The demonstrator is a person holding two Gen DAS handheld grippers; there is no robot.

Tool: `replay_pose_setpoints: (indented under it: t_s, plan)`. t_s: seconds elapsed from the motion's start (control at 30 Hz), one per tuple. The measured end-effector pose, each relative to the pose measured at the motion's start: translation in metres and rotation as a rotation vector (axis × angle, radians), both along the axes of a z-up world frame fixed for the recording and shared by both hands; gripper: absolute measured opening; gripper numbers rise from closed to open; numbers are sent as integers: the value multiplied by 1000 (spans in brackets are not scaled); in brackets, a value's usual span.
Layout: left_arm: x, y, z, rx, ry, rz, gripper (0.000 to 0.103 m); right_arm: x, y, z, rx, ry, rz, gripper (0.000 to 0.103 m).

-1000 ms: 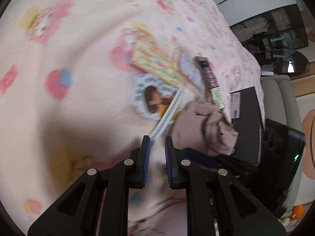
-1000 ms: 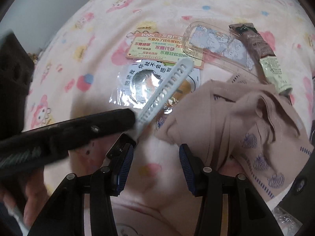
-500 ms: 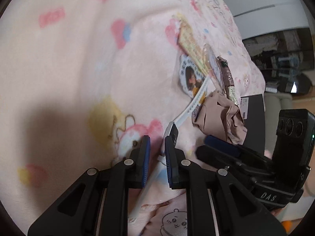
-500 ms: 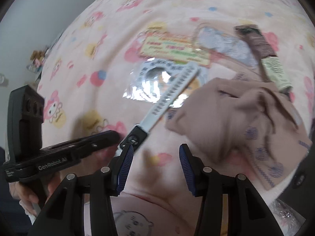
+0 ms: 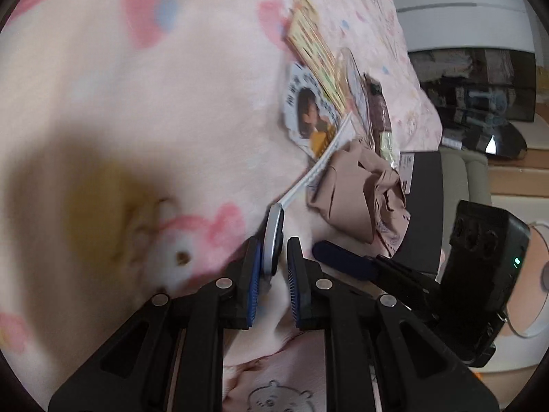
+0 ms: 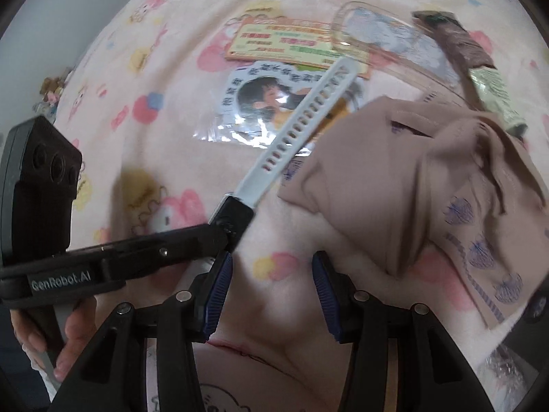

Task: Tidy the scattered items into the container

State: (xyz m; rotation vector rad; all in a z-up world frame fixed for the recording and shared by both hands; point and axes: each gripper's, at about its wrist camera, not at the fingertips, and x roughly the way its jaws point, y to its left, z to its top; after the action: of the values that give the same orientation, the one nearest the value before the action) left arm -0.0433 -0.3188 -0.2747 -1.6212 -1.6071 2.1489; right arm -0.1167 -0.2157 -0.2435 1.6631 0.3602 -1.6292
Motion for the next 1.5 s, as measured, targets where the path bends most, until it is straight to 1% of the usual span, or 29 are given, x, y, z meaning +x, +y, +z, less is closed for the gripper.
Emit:
replay_pose_setpoints:
  t_s: [0.13,0.2,0.23,0.27,0.33,0.43,0.5,0.53,0.6,0.63,0.7,0.77,0.83,0.93,1.0,1.03,1.1,1.13,1.17,1.23,1.3,1.37,1.43,1.5]
  plan:
    - [-22,12,1,-3,-9,-59,13,0,18,4,-31,-1,-43,44]
    - [-29,17,5,-11,0,-65,13,3,24,4,-39,-12,-40,45]
    - [-33,19,8,-15,6,-76,15,5,24,3,-39,-12,-30,45]
    - [-35,21,11,-31,10,-83,20,7,24,2,-36,-8,-26,45]
    - [-39,21,16,-72,4,-83,20,6,23,-1,-31,-2,-30,46]
    - [-41,18,20,-89,7,-74,20,5,25,-6,-39,-9,-53,50]
    - [-40,14,22,-80,20,-70,18,2,30,-7,-44,-11,-58,51]
    - [-38,13,24,-64,38,-67,13,4,32,-7,-43,-9,-50,51]
    - [-39,15,27,-44,62,-69,12,5,40,0,-45,-2,-26,51]
    - [-41,17,29,-52,65,-76,12,2,52,5,-53,10,-28,51]
    - [-50,23,29,-63,61,-100,12,-7,18,28,-52,29,-56,51]
    - [-59,31,28,-64,51,-125,12,-10,21,31,-66,30,-78,52]
    - [-60,30,29,-75,47,-123,12,-7,11,25,-66,16,-80,53]
    - [-49,19,33,-77,64,-105,13,-10,7,20,-72,2,-66,53]
    - [-39,11,37,-120,58,-86,13,-10,1,15,-101,-24,-69,53]
    - [-37,9,39,-137,56,-76,13,-8,-14,9,-110,-37,-75,53]
    - [-31,3,38,-147,46,-56,13,-10,-29,0,-110,-37,-79,53]
    - [-29,2,36,-148,39,-56,13,-9,-36,-8,-80,-17,-85,52]
    - [-28,1,34,-150,29,-60,13,-9,-48,-19,-57,-13,-95,47]
    - [-29,2,29,-147,23,-70,13,-10,-55,-27,-67,-9,-112,27]
    - [-32,5,25,-123,26,-77,13,-10,-54,-28,-98,-22,-109,19]
    - [-37,10,24,-120,31,-94,13,-9,-56,-29,-123,-36,-91,15]
    - [-44,16,23,-119,23,-118,13,-13,-36,-19,-137,-36,-86,13]
    - [-53,23,24,-141,10,-152,13,-16,-22,-12,-113,-9,-86,13]
